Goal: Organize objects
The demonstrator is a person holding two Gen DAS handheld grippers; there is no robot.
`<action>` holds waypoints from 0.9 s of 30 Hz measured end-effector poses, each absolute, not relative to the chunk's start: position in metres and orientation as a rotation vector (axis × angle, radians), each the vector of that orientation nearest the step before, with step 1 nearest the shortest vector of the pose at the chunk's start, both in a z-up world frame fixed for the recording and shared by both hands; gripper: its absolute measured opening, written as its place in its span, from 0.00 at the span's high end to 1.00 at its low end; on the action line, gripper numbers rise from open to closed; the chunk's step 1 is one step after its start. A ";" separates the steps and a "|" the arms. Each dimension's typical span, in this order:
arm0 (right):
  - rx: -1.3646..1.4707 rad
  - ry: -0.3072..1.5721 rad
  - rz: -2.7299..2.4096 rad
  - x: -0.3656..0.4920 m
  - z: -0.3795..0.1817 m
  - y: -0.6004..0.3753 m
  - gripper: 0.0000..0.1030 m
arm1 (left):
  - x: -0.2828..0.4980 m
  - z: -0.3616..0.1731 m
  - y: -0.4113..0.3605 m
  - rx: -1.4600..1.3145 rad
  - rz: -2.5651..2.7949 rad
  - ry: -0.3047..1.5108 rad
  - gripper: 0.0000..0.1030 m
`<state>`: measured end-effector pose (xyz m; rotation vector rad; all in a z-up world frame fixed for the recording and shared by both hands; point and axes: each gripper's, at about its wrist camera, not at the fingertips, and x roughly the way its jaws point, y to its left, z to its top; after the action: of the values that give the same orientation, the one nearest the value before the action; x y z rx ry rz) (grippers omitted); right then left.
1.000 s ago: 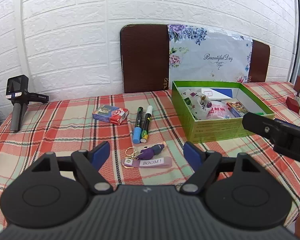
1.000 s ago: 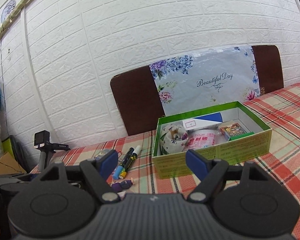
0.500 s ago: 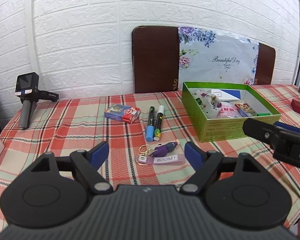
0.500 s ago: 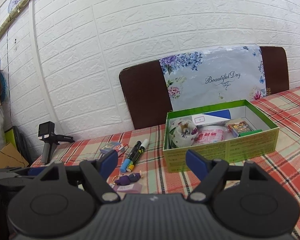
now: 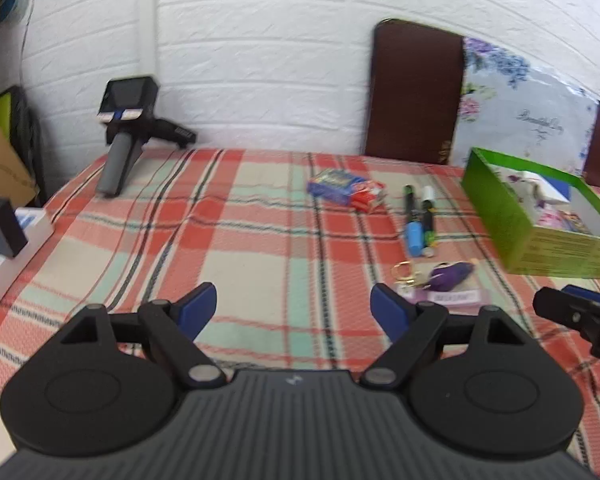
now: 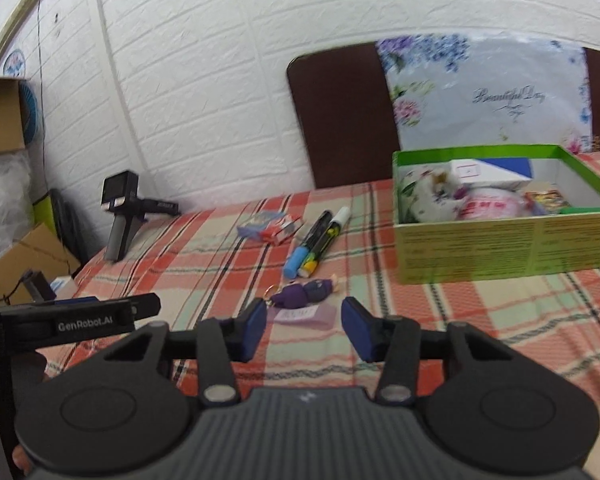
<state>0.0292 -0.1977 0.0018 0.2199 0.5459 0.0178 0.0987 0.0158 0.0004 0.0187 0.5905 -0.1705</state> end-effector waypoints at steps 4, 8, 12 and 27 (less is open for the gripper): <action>0.182 0.612 0.000 0.070 -0.018 -0.191 0.57 | 0.109 -0.008 0.033 -0.047 -0.157 0.642 0.17; 0.216 0.654 -0.040 0.108 -0.035 -0.199 0.45 | 0.114 -0.012 0.040 -0.083 -0.159 0.661 0.17; 0.404 0.703 0.012 0.138 -0.050 -0.217 0.45 | 0.117 -0.015 0.043 -0.102 -0.168 0.677 0.17; 0.058 0.608 0.185 0.086 -0.026 -0.175 0.51 | 0.124 -0.013 0.027 -0.143 -0.298 0.713 0.17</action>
<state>0.0856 -0.1750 -0.0265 0.0580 0.6075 0.1846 0.1243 0.0266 -0.0131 -0.1425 0.7131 -0.2981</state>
